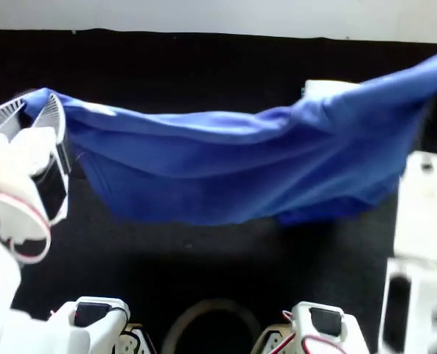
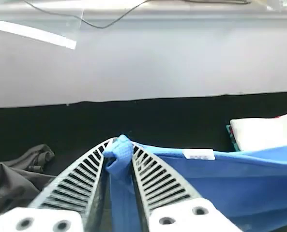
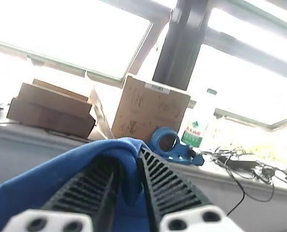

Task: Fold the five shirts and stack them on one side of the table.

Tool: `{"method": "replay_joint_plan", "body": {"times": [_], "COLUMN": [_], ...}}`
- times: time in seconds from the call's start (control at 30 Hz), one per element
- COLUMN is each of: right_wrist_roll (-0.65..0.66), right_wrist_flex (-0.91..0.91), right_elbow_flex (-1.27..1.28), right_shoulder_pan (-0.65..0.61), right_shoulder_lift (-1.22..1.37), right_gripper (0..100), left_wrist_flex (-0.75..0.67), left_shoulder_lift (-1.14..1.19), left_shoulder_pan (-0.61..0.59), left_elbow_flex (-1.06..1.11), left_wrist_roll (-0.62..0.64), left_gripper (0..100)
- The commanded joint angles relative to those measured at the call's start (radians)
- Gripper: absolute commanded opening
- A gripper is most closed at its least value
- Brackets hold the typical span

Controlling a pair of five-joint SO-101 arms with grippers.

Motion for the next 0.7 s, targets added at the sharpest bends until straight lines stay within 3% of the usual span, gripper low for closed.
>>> {"method": "replay_joint_plan", "body": {"times": [0.0, 0.37, 0.53, 0.67], "right_wrist_roll": [-0.005, -0.011, -0.054, -0.117], "right_wrist_flex": [0.019, 0.104, 0.119, 0.133], "right_elbow_flex": [-0.113, -0.277, -0.277, -0.277], "right_shoulder_pan": [0.012, 0.005, 0.004, 0.004], "right_shoulder_lift": [-0.002, -0.002, -0.002, -0.002], "right_gripper": [0.6, 0.6, 0.6, 0.6], "left_wrist_flex": [-0.002, 0.000, 0.000, 0.000], "left_shoulder_lift": [-0.004, -0.108, -0.185, -0.222], "left_shoulder_pan": [-0.005, -0.008, -0.119, -0.136], "left_elbow_flex": [-0.013, -0.012, 0.047, 0.070], "left_wrist_roll": [-0.023, -0.026, -0.026, -0.026], "left_gripper": [1, 1, 1, 1]}}
